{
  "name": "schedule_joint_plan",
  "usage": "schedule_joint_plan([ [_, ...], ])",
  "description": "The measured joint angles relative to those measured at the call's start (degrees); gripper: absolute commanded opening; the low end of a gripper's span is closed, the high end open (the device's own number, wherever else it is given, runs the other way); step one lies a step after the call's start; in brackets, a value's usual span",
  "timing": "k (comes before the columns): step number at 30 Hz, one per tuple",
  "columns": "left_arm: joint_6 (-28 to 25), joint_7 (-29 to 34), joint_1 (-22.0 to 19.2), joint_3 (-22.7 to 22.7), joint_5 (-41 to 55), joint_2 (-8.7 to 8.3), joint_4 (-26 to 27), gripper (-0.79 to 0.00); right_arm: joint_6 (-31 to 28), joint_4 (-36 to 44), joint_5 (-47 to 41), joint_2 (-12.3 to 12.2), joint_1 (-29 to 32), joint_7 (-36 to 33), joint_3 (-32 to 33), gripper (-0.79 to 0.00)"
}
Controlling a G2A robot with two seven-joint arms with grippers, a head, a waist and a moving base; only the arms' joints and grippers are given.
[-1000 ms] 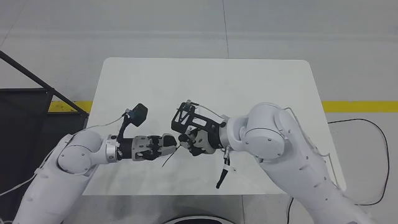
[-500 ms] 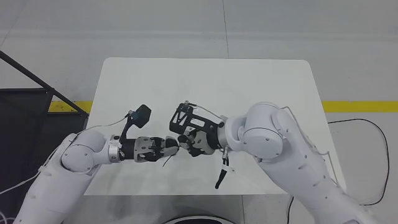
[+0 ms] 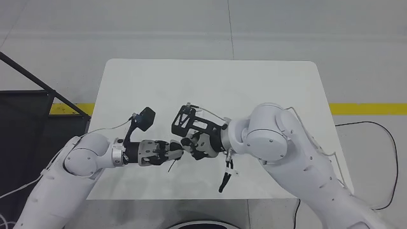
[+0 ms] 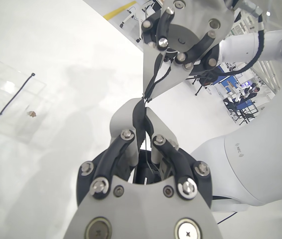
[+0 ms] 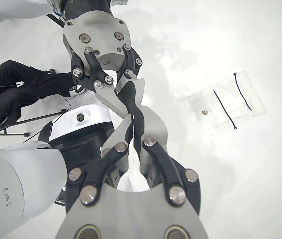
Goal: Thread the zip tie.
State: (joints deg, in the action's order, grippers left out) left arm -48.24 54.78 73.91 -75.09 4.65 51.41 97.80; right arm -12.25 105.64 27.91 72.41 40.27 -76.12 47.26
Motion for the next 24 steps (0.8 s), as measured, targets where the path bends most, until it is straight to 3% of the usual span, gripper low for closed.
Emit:
schedule_joint_plan([
  [3, -0.18, -0.44, 0.07, -0.24, 0.65, -0.13, -0.32, -0.785, 0.20, 0.34, -0.19, -0.20, 0.42, 0.48, 0.54, -0.151],
  [6, -0.47, -1.29, 0.13, -0.90, 1.48, -0.28, -0.85, -0.785, 0.15, 1.29, -0.12, -0.54, 1.35, 1.19, 1.53, 0.000],
  [17, -4.92, -12.25, 3.14, -4.42, 3.88, -0.15, -2.45, -0.785, -3.19, 5.52, -0.78, -2.36, 10.88, 11.71, 7.66, 0.000],
  [24, -5.09, -13.88, 3.46, -4.60, 3.17, -0.05, -2.37, -0.785, -3.30, 5.59, -0.65, -2.39, 11.02, 11.91, 7.69, 0.000],
])
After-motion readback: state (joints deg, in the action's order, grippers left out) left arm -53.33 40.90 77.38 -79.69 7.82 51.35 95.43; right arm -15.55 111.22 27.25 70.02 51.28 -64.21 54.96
